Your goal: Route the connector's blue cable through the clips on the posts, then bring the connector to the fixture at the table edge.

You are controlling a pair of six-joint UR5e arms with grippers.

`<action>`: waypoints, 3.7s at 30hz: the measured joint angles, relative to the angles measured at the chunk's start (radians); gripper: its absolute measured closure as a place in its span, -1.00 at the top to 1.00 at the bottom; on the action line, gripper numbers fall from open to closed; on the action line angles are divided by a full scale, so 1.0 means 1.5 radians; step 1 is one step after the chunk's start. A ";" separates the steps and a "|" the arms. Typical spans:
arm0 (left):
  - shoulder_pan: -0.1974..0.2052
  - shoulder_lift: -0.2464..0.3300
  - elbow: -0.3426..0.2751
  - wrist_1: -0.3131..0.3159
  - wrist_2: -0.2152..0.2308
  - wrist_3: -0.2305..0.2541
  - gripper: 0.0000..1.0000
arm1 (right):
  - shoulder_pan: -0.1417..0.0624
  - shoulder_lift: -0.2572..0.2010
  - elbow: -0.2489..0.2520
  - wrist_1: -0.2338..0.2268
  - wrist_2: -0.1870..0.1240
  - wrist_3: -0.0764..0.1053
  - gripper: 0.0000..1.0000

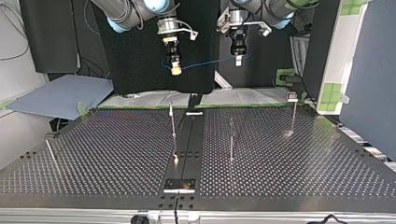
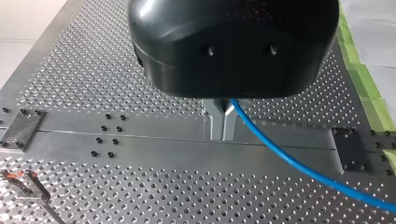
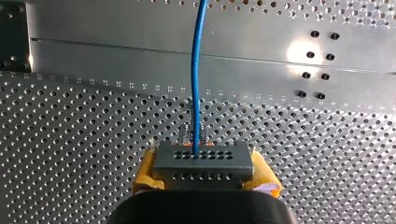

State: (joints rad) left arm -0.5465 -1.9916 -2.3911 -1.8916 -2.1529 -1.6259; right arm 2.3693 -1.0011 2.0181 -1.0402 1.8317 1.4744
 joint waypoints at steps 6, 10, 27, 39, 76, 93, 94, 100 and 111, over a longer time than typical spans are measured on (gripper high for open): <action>0.000 0.000 0.000 0.000 0.000 0.000 -1.00 | 0.000 0.000 0.000 0.000 0.000 0.000 -1.00; 0.000 0.000 0.000 0.000 0.000 0.000 -1.00 | 0.000 0.000 0.000 0.000 0.000 0.000 -1.00; 0.000 0.000 0.000 0.000 0.000 0.000 -1.00 | 0.000 0.000 0.000 0.000 0.000 0.000 -1.00; 0.000 0.000 0.000 0.000 0.000 0.000 -1.00 | 0.000 0.000 0.000 0.000 0.000 0.000 -1.00; 0.000 0.000 0.000 0.000 0.000 0.000 -1.00 | 0.000 0.000 0.000 0.000 0.000 0.000 -1.00; 0.005 -0.016 0.002 -0.002 0.010 0.000 -1.00 | -0.007 0.012 -0.005 0.013 -0.002 0.002 -1.00; 0.006 -0.023 0.002 -0.002 0.011 0.000 -1.00 | -0.008 0.017 -0.006 0.017 -0.002 0.002 -1.00; 0.006 -0.049 0.002 -0.002 0.013 0.000 -1.00 | -0.010 0.048 -0.007 0.028 -0.002 0.002 -1.00; 0.006 -0.052 0.002 -0.002 0.013 0.000 -1.00 | -0.010 0.055 -0.007 0.029 -0.002 0.002 -1.00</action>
State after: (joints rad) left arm -0.5373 -2.0696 -2.3881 -1.8947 -2.1329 -1.6260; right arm 2.3539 -0.9185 2.0075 -0.9972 1.8286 1.4775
